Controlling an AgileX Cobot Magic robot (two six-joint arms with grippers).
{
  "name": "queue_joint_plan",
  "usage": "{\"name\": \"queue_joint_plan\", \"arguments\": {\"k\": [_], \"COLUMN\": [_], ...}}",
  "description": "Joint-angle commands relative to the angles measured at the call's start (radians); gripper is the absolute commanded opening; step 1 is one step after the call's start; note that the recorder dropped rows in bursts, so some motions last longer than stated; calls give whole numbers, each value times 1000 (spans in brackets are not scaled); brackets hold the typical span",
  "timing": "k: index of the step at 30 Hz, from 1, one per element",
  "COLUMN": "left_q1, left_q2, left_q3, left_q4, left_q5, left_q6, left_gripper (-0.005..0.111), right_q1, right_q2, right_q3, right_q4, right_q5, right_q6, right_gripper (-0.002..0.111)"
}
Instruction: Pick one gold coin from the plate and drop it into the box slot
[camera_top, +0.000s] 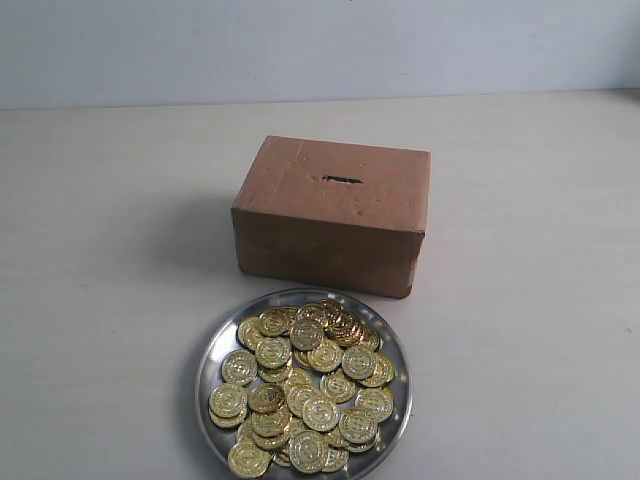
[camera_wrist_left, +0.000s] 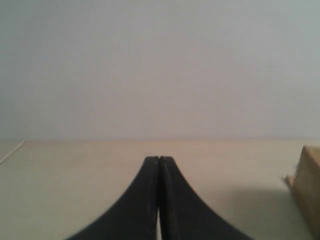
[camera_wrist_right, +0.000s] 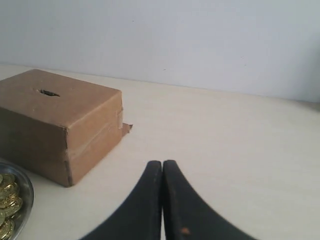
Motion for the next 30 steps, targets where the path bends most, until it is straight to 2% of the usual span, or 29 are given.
{"name": "queue_joint_plan", "arguments": {"k": [1, 4, 30], "left_q1": [2, 2, 2], "left_q2": [-6, -6, -6], "left_q3": [3, 3, 3], "left_q4": [-4, -20, -20], "left_q5": [240, 294, 294], "left_q6": [0, 0, 0], "left_gripper": [0, 0, 0], "right_q1": [-6, -6, -22], "right_q2": [-6, -6, -6], "right_q3": [5, 5, 5], "right_q4": [-22, -22, -47], "right_q5": [-17, -17, -20], "right_q6": [-4, -4, -9], "right_gripper": [0, 0, 0]}}
